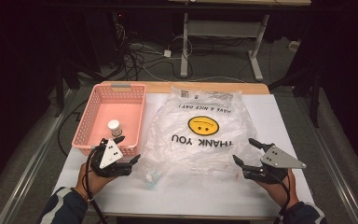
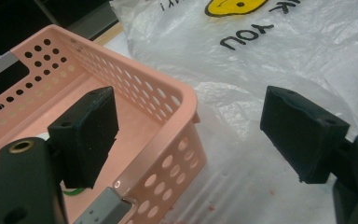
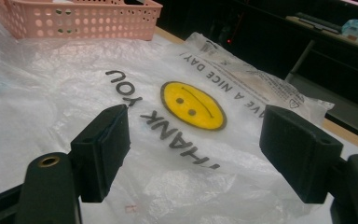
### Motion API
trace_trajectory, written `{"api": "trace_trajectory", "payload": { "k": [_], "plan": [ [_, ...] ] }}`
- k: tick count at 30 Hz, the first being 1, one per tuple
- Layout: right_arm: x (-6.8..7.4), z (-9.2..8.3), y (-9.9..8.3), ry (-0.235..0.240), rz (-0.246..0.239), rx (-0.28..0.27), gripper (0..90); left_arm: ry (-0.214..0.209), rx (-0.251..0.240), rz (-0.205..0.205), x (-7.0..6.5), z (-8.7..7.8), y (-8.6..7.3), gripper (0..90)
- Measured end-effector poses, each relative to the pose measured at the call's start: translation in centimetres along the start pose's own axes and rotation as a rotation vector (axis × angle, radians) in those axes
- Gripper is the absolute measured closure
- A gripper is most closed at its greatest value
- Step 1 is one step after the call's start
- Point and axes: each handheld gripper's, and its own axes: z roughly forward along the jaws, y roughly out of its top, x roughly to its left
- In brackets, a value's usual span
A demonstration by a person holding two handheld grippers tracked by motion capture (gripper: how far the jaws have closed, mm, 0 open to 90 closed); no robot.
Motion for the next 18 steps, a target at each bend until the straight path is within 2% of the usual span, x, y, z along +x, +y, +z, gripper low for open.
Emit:
{"api": "trace_trajectory", "payload": {
  "k": [11,13,16,17,18],
  "plan": [
    [0.5,0.9,0.3,0.089,-0.026,0.070,29.5,-0.006,0.014,0.004,0.1,0.0,-0.2,19.0],
    [0.6,1.0,0.8,0.101,-0.038,0.069,29.6,-0.003,0.016,-0.017,0.2,-0.1,-0.3,18.9],
    [0.8,1.4,1.9,0.143,-0.045,0.068,30.6,0.003,0.021,-0.010,0.2,-0.2,-0.4,18.8],
    [0.8,1.4,1.9,0.143,-0.045,0.068,30.6,0.002,0.022,-0.005,0.2,-0.3,-0.4,18.8],
    [1.0,2.2,3.2,0.189,-0.054,0.072,31.7,0.001,0.027,-0.006,0.4,-0.2,-0.5,19.0]
  ]
}}
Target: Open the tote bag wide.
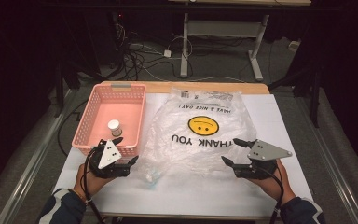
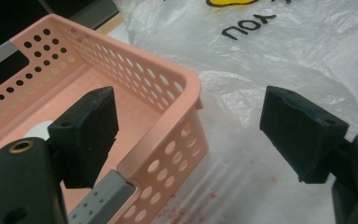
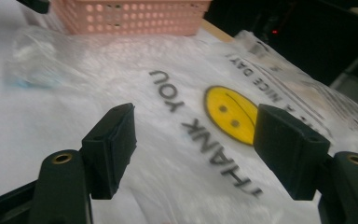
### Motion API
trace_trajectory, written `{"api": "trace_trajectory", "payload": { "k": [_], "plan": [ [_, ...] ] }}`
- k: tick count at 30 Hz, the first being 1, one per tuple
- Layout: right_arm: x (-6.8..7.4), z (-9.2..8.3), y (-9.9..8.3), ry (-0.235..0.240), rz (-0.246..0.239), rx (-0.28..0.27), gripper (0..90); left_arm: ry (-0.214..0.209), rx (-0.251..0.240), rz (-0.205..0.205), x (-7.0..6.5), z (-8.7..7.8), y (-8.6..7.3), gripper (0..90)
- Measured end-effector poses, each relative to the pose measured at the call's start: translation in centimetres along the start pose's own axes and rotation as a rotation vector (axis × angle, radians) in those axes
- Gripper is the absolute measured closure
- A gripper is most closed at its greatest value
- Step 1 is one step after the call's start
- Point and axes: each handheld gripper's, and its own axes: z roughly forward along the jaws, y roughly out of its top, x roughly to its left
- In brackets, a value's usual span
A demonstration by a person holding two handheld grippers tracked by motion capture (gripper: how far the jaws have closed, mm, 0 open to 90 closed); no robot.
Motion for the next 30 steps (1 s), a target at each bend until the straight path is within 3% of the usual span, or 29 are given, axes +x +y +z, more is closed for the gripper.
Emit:
{"api": "trace_trajectory", "payload": {
  "k": [5,9,14,21,24,28,30],
  "plan": [
    [0.5,2.9,2.7,0.083,-0.065,0.028,32.2,0.003,0.002,-0.035,0.6,0.1,-0.3,19.1],
    [1.3,6.4,3.1,0.188,-0.106,0.144,31.7,-0.001,0.000,-0.029,0.6,0.0,-0.4,19.2],
    [2.0,9.4,1.9,0.250,-0.128,0.278,31.3,-0.007,0.009,-0.029,0.6,0.0,-0.6,19.2],
    [1.3,11.4,-0.1,0.299,-0.062,0.386,32.8,-0.010,0.015,-0.022,0.4,-0.1,-0.6,19.2],
    [1.1,12.2,-0.8,0.302,-0.041,0.418,38.7,-0.013,0.020,-0.016,0.4,0.0,-0.6,19.2],
    [0.7,12.5,-1.0,0.309,-0.006,0.398,51.9,-0.020,0.027,-0.008,0.3,0.1,-0.6,19.2],
    [0.6,12.4,-1.0,0.302,0.001,0.398,52.5,-0.024,0.026,-0.009,0.3,0.1,-0.6,19.2]
  ]
}}
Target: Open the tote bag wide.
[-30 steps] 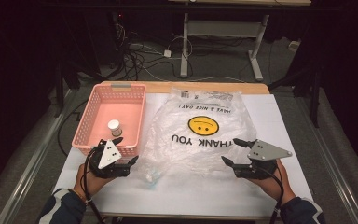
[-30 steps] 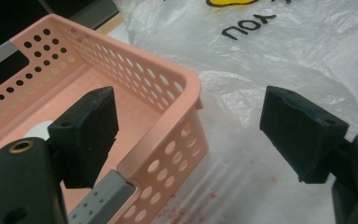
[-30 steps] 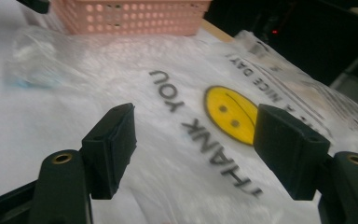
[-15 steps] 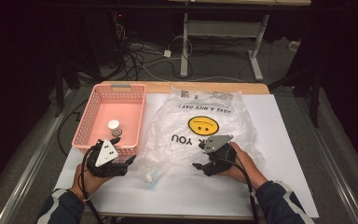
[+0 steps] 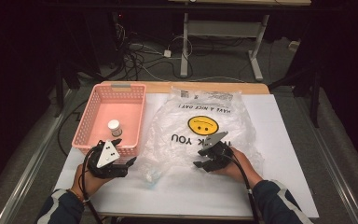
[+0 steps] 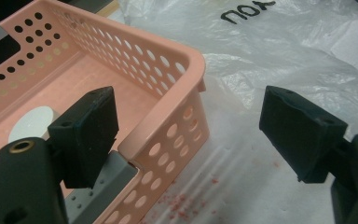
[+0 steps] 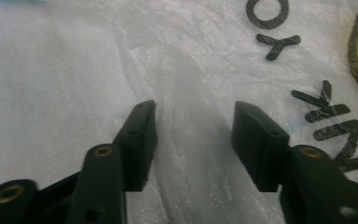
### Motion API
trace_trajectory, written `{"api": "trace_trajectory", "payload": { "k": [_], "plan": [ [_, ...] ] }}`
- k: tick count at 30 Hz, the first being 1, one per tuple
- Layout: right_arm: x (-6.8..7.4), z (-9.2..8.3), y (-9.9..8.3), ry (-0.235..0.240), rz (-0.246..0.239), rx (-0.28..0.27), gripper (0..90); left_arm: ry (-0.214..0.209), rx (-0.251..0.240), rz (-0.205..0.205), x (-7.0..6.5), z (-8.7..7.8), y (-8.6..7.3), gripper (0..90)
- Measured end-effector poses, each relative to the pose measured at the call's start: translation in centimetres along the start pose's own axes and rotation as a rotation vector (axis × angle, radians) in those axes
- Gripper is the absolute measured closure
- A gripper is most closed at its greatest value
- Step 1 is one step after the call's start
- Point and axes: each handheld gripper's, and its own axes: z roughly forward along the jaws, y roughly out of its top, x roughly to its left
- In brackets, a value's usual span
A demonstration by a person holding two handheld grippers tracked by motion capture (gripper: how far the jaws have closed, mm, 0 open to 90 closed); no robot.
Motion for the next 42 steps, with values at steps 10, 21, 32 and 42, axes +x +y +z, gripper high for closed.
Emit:
{"api": "trace_trajectory", "payload": {
  "k": [10,21,32,42],
  "plan": [
    [-1.7,-4.3,0.6,-0.178,0.044,-0.171,40.0,-0.006,0.004,0.004,-0.1,0.2,0.0,19.2],
    [-11.0,-8.2,0.7,-0.508,0.178,-0.173,39.9,-0.010,0.000,-0.002,-0.2,0.2,0.0,19.1],
    [-20.4,-5.6,-2.9,-0.590,0.455,0.018,41.1,-0.031,-0.008,-0.007,-0.3,0.4,0.3,19.0],
    [-21.4,-4.3,-5.1,-0.498,0.609,0.029,85.6,-0.033,-0.009,-0.013,-0.3,0.3,0.3,19.0]
  ]
}}
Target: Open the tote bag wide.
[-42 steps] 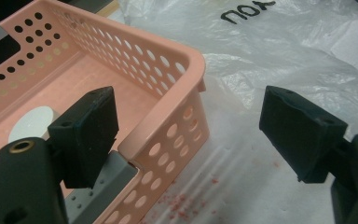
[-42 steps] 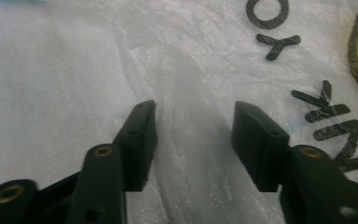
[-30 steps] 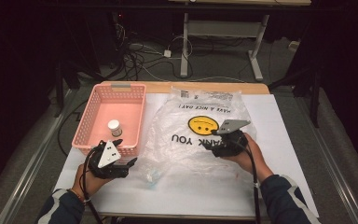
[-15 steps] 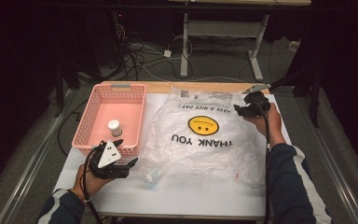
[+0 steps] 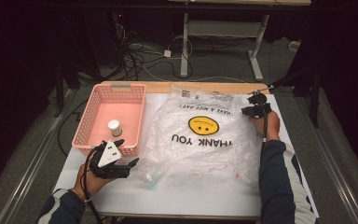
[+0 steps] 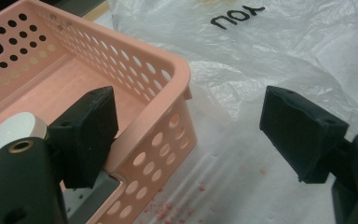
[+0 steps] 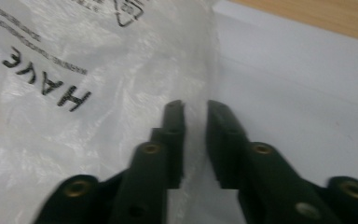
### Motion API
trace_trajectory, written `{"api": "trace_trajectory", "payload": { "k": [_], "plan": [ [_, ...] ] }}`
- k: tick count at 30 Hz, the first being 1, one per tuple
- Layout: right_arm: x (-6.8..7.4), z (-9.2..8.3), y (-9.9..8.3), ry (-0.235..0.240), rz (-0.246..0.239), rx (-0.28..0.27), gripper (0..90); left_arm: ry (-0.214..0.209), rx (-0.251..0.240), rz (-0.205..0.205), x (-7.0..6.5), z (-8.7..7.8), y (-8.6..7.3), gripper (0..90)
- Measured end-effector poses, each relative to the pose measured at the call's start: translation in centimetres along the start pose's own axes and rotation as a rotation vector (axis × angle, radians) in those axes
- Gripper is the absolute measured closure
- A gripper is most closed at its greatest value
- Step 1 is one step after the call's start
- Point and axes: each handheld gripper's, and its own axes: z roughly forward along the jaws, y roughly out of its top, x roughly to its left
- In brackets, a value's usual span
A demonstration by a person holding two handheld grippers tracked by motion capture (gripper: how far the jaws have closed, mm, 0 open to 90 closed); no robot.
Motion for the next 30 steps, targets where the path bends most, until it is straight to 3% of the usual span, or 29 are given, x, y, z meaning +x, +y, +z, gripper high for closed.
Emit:
{"api": "trace_trajectory", "payload": {
  "k": [4,10,12,17,21,22,23,27,29,30],
  "plan": [
    [-0.7,-0.5,-0.8,-0.009,0.066,-0.015,90.0,0.002,0.001,0.003,-0.1,-0.1,0.1,19.1],
    [-3.1,-2.6,-2.2,-0.145,0.149,-0.059,90.0,0.008,0.001,0.006,-0.1,-0.2,0.1,19.2],
    [-4.0,-3.2,-3.0,-0.181,0.142,-0.067,90.0,0.008,0.000,0.002,0.0,-0.2,0.0,19.2],
    [-4.6,-4.0,-3.5,-0.105,0.109,-0.111,84.2,0.010,0.002,-0.001,0.1,-0.2,0.1,19.3],
    [-3.5,-3.9,-2.7,-0.062,0.079,-0.133,77.0,0.010,0.002,0.003,0.0,-0.2,0.1,19.3],
    [-2.4,-3.5,-2.1,-0.014,0.066,-0.144,70.0,0.009,0.003,0.005,0.0,-0.1,0.2,19.3],
    [-2.1,-3.3,-1.9,-0.002,0.061,-0.145,65.5,0.009,0.003,0.005,0.0,-0.1,0.1,19.3],
    [-0.6,-2.1,-1.3,0.034,0.040,-0.111,54.9,0.004,0.005,0.002,0.0,-0.1,0.0,19.3],
    [-0.3,-1.8,-1.3,0.026,0.033,-0.092,53.5,0.004,0.004,0.002,0.0,-0.1,0.0,19.3],
    [0.0,-1.1,-1.3,0.019,0.022,-0.058,53.6,0.003,0.001,0.000,0.1,-0.1,0.0,19.3]
  ]
}}
